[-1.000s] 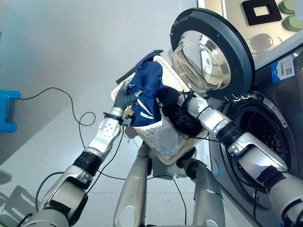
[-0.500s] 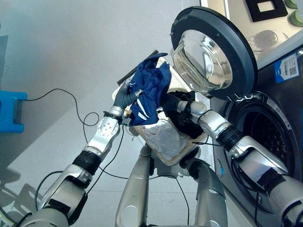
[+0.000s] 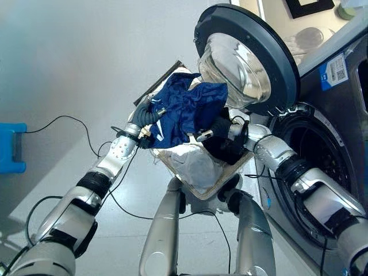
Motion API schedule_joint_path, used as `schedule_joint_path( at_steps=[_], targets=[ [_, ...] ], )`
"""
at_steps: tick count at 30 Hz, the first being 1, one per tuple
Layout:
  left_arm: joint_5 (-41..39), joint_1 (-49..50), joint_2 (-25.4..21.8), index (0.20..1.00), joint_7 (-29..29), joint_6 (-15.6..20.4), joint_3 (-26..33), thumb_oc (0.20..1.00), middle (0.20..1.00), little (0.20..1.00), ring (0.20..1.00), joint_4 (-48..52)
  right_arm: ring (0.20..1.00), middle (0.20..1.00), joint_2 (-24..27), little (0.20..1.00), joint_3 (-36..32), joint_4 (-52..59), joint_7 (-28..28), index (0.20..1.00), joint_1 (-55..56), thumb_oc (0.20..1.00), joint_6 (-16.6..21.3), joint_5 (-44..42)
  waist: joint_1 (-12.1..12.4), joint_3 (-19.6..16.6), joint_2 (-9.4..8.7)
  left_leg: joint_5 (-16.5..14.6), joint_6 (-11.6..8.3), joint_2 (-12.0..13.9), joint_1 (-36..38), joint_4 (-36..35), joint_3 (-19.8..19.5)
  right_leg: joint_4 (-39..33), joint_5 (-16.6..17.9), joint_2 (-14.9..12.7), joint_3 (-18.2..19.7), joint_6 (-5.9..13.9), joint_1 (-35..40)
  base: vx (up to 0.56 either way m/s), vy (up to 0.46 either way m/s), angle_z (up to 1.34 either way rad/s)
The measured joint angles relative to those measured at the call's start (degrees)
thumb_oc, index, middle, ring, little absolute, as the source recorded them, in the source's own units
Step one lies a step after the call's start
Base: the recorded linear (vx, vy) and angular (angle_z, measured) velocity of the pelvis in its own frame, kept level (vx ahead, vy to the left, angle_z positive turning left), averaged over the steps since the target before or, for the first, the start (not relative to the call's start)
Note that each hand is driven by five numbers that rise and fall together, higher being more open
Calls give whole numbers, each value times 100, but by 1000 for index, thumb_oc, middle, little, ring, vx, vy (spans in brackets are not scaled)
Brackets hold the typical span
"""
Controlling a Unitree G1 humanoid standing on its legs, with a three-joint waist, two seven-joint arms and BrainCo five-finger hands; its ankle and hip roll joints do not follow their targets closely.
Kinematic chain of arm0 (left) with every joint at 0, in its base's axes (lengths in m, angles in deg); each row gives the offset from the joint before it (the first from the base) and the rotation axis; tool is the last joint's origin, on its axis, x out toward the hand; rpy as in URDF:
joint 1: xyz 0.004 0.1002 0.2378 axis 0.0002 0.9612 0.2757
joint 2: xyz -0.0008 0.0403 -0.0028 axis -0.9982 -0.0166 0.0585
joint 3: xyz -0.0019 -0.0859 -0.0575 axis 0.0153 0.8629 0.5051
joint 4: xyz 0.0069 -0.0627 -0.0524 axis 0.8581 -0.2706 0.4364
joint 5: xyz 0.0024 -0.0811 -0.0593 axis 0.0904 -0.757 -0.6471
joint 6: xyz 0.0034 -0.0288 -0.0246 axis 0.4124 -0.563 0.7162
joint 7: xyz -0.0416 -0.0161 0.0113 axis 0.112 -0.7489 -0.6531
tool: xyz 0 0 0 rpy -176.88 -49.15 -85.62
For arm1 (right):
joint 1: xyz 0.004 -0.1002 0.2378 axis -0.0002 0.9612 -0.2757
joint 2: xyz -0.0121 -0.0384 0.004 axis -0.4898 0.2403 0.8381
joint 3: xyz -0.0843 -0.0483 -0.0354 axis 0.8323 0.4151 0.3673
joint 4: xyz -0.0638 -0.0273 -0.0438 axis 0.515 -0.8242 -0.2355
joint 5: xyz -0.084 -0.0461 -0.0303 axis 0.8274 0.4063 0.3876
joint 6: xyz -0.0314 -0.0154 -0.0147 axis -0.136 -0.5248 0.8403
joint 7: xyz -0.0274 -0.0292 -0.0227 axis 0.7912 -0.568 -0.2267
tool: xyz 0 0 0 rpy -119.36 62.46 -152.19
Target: Put the clothes into the washing machine.
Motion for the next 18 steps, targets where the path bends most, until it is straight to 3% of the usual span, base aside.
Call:
schedule_joint_path(
  at_steps=[5, 10, 18],
  targets=[
    [2, -6, -167, 200, 150, 1, -167, 200, 200, 200, 200, -14, 1000, 1000, -29, 1000, 1, 305, 259, 1000, 5, 1000, -3, -130, -46, 0, 0, -5, -7, 33, -7, -40, 26, -17, 7, 36, -5, -12, -12, 0, 1, -2],
    [2, -30, -137, 200, 231, 158, -181, 200, 200, 200, 200, -29, 1000, 1000, -456, 1000, -78, 408, 534, 1000, 105, 1000, -167, -635, -72, 0, 0, -4, -7, 39, -3, -80, 31, -50, 7, 49, -9, -11, -14, 0, 0, 0],
    [-30, -99, 10, 200, 220, 369, -294, 200, 200, 200, 200, -6, 1000, 1000, -887, 1000, -77, 406, 485, 1000, 207, 1000, -299, -639, -62, 0, 0, -4, -10, 37, -8, -89, 37, -54, 2, 44, -4, -4, -37, 0, 0, 0]
  ],
)
